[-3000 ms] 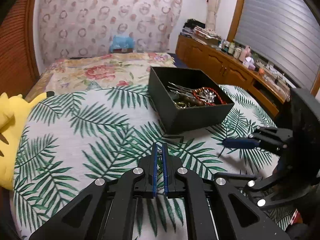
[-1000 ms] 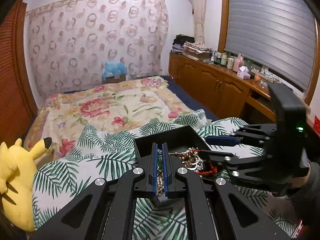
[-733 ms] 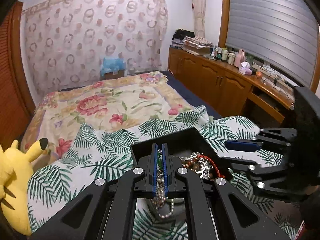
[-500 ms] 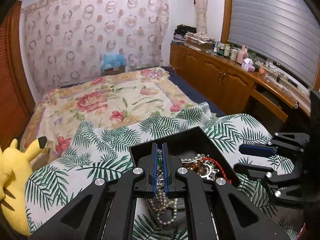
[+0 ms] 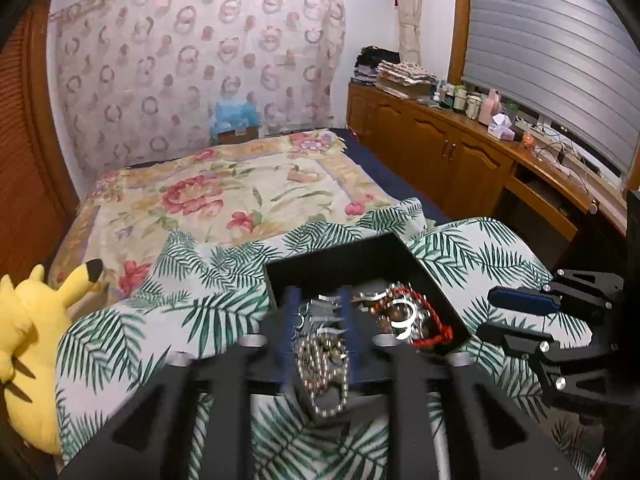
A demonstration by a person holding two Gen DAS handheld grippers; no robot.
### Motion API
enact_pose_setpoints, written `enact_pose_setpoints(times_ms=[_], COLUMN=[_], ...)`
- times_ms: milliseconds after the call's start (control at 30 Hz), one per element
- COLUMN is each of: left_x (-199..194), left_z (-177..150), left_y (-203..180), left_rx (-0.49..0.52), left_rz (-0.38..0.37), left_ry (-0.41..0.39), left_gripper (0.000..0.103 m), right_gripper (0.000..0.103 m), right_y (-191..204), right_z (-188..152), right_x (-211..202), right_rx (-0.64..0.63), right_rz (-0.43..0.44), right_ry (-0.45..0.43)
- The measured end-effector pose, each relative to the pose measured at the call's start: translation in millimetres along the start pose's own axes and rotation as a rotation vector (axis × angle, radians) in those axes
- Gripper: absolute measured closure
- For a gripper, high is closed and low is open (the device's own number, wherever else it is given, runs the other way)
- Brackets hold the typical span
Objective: Organize jewelry
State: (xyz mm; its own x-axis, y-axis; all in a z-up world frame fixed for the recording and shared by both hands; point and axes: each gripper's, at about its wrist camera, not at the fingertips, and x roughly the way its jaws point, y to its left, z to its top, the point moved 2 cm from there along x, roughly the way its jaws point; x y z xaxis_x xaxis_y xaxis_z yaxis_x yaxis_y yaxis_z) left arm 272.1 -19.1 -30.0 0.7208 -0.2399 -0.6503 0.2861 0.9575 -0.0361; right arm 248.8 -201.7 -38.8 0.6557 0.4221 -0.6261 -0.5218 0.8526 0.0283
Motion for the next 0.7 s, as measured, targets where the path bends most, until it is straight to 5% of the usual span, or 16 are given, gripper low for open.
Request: enact_pose_setpoints(times_ms=[67,200,300,700], left_x=[-10.3,-30.2,-45.0,-93.4], left_z=[-7.4,-21.2,-33.9,-69.1], left_y=[0.3,-0.6,-3.6,-9.2], left_rx=[-0.009,-0.032,-0.042,-0.068], left_rz=[0.006,0.031,0.055,0.134], left_ry=[-0.007,-0.022,-0.019,-0.027], left_gripper=[0.062,0.021,0.013,0.008], right_gripper=[0.070,0.068,0.054,0.004], right_y=[1.9,7.8,11.8,23.0], right_z=[-4.5,-12.5,-18.8,-33.9], right_x=[-4.5,-13.1,-19.8,-59.7], right_rx=[0.009,0.025,0.048,0.132], right_rz=[-0.006,-0.021,-0.037,-0.105], right_ry=[-0.005,-0.016,-0.024,-0.090])
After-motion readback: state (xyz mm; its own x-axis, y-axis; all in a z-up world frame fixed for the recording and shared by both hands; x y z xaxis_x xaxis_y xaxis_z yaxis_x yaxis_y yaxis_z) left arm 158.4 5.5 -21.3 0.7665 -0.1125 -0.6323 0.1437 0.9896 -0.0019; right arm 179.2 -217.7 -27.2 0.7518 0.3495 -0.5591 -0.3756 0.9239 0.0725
